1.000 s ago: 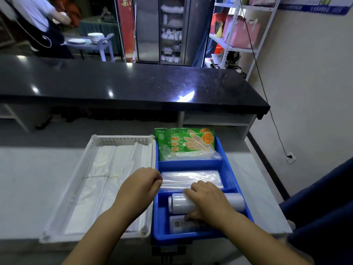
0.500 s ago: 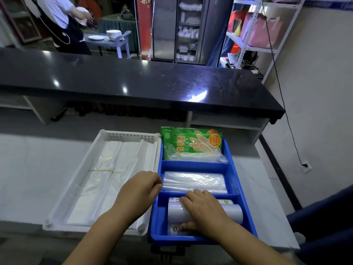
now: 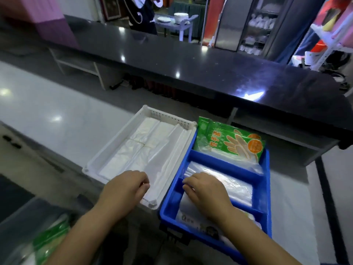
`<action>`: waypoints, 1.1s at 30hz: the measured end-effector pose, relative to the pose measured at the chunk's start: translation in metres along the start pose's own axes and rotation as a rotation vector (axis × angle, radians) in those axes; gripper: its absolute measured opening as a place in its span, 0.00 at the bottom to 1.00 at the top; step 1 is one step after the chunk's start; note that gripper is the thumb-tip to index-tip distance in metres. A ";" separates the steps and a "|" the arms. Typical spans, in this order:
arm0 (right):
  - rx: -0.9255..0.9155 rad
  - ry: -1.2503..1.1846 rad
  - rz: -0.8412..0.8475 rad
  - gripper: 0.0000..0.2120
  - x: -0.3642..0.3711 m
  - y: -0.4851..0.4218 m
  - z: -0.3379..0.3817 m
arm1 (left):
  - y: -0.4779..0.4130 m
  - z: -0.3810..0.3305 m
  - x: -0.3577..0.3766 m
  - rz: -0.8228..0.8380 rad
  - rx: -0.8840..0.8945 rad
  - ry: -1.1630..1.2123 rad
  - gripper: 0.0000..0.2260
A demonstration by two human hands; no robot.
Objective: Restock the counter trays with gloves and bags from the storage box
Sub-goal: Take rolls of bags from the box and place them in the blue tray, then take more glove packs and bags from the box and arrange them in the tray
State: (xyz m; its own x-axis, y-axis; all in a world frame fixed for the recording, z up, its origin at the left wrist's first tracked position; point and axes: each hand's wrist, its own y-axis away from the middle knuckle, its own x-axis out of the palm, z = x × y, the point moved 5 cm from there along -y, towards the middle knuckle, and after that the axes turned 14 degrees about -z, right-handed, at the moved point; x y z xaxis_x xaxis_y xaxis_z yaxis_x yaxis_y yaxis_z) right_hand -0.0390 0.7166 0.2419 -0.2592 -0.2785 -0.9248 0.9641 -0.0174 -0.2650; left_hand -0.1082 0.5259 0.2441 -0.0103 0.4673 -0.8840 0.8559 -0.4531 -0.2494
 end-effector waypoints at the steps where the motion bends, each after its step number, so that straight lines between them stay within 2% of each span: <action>1: -0.048 0.007 0.008 0.15 0.005 -0.006 0.008 | 0.009 0.010 -0.007 -0.013 -0.048 -0.021 0.04; 3: -0.144 0.021 0.025 0.14 0.017 -0.017 0.030 | 0.030 0.029 -0.024 -0.060 -0.132 -0.061 0.04; 6: -0.277 0.077 0.009 0.07 0.027 -0.033 0.072 | 0.061 0.058 -0.050 -0.133 -0.218 -0.113 0.04; 9: -0.381 0.094 0.017 0.12 0.041 -0.041 0.115 | 0.091 0.091 -0.077 -0.198 -0.313 -0.186 0.04; 14: -0.525 0.116 0.036 0.09 0.069 -0.046 0.178 | 0.140 0.155 -0.119 -0.313 -0.484 -0.216 0.03; 18: -0.629 0.032 0.033 0.05 0.086 -0.053 0.240 | 0.178 0.213 -0.149 -0.353 -0.578 -0.209 0.02; 21: -0.658 0.039 0.098 0.02 0.109 -0.058 0.285 | 0.201 0.251 -0.165 -0.374 -0.590 -0.215 0.02; 26: -0.690 0.111 0.206 0.03 0.168 -0.069 0.360 | 0.233 0.330 -0.190 -0.359 -0.630 -0.232 0.03; 30: -0.663 0.063 0.312 0.11 0.227 -0.073 0.395 | 0.257 0.393 -0.202 -0.322 -0.662 -0.243 0.03; 33: -0.611 0.041 0.409 0.10 0.268 -0.066 0.412 | 0.275 0.426 -0.201 -0.291 -0.698 -0.238 0.03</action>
State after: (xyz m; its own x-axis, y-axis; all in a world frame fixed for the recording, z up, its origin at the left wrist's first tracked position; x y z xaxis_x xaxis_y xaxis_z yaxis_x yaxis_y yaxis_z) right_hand -0.1481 0.2479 0.1240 0.1010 -0.1118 -0.9886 0.7829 0.6221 0.0096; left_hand -0.0909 -0.0167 0.1847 -0.3262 0.2835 -0.9018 0.9275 0.2800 -0.2475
